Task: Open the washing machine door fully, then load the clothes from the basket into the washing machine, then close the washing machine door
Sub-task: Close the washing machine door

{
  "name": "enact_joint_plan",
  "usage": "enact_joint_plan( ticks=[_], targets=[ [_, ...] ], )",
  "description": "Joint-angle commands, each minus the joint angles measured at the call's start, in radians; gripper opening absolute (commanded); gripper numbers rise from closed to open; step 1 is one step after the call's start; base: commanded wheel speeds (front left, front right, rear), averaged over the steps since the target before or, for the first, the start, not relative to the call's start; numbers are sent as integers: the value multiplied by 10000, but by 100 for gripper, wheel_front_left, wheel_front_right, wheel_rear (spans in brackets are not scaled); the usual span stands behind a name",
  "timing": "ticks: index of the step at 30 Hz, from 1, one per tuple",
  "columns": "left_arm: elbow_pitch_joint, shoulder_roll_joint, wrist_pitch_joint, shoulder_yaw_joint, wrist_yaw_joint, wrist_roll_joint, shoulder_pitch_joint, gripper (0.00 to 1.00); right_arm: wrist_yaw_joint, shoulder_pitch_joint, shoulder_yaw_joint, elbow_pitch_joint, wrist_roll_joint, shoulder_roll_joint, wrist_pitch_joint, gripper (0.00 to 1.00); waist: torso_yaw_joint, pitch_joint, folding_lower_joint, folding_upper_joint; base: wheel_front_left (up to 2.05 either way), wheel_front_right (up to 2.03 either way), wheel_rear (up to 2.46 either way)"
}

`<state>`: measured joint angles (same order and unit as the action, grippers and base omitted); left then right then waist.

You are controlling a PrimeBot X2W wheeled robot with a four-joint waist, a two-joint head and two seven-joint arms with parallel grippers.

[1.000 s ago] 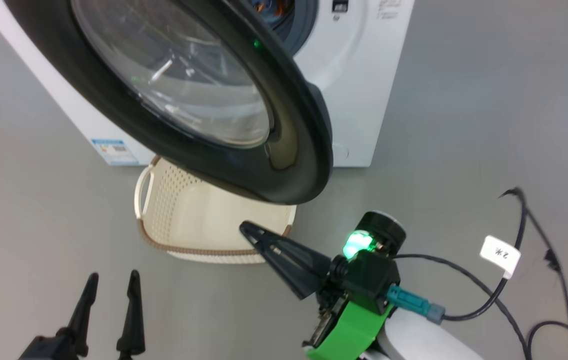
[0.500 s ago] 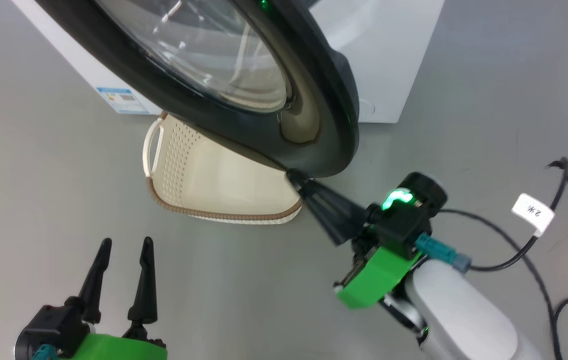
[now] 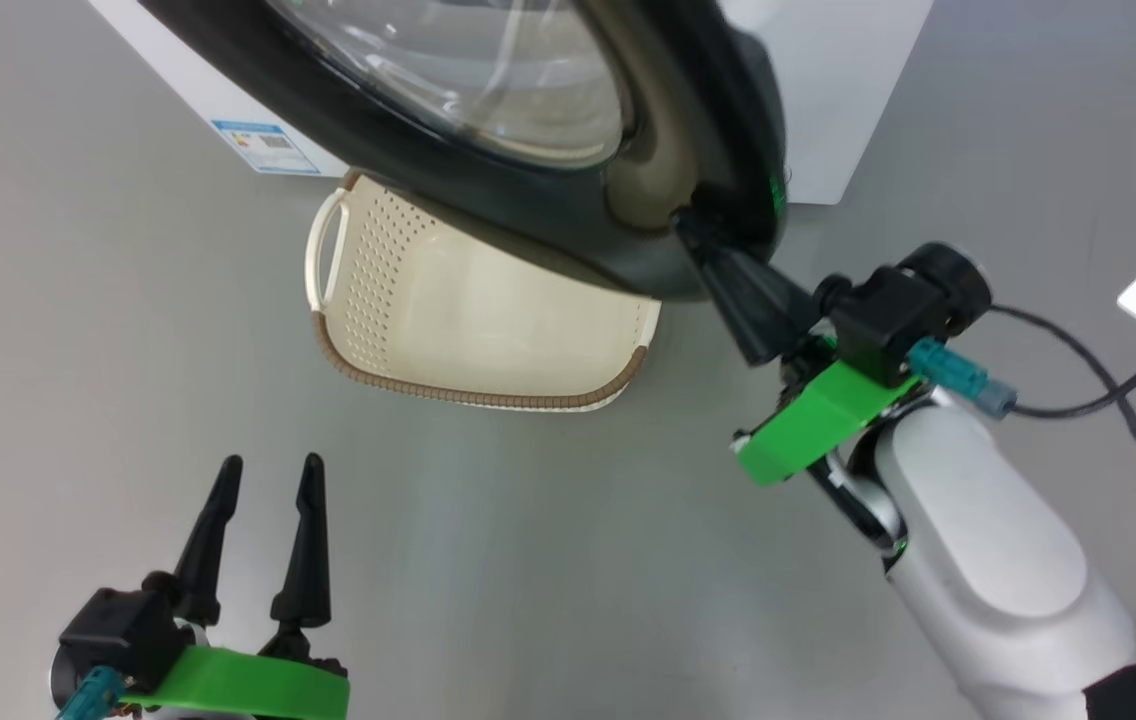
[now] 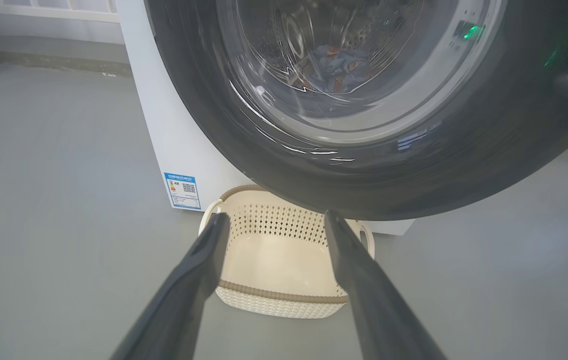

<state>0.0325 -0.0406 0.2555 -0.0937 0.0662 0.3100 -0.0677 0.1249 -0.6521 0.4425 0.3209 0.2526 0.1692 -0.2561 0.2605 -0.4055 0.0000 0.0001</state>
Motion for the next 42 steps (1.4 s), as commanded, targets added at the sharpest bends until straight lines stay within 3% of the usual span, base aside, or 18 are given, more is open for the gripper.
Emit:
enact_joint_plan(
  ticks=[1, 6, 27, 42],
  targets=[
    [-175, -97, 63, 254, -9, 45, -277, 100, 58, -221, -79, -87, -115, -93, -54, 0, 78, -119, 0, -1, 0, 0, 0],
    [-163, -97, 63, 91, -1, 135, -492, 100, 58, -861, -667, 395, -181, 62, -55, 0, 231, -401, 0, -1, 0, 0, 0],
    [94, -97, 63, -861, 80, 724, -1113, 100, 58, -4493, -1389, 3381, -602, 966, -56, 0, 1128, -1472, 0, -1, 0, 0, 0],
    [196, -97, 63, -1275, 179, 866, -1171, 100, 58, -5709, -1640, 4845, -928, 1228, -57, 0, 1366, -1525, 0, -1, 0, 0, 0]
  ],
)
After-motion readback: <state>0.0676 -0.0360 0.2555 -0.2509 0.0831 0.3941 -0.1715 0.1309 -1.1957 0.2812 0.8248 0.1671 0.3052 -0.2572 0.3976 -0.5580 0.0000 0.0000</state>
